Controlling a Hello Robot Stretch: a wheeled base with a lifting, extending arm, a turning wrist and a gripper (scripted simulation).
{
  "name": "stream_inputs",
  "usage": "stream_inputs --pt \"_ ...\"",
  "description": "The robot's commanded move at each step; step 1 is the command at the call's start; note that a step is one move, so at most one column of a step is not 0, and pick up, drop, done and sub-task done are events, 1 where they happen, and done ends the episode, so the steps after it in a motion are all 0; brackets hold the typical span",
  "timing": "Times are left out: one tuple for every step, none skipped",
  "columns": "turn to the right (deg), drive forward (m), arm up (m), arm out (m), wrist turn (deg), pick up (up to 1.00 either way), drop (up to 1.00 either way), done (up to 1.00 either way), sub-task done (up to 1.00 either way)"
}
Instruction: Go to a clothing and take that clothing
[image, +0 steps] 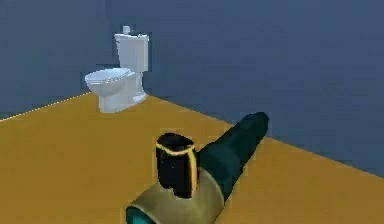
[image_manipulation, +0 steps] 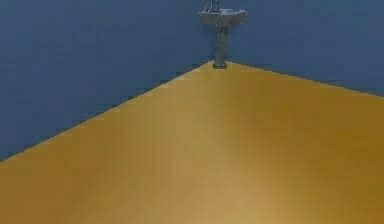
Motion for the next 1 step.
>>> stream_inputs --pt "-45.0 0.0 0.0 0.0 0.0 0.0 0.0 0.0 0.0"
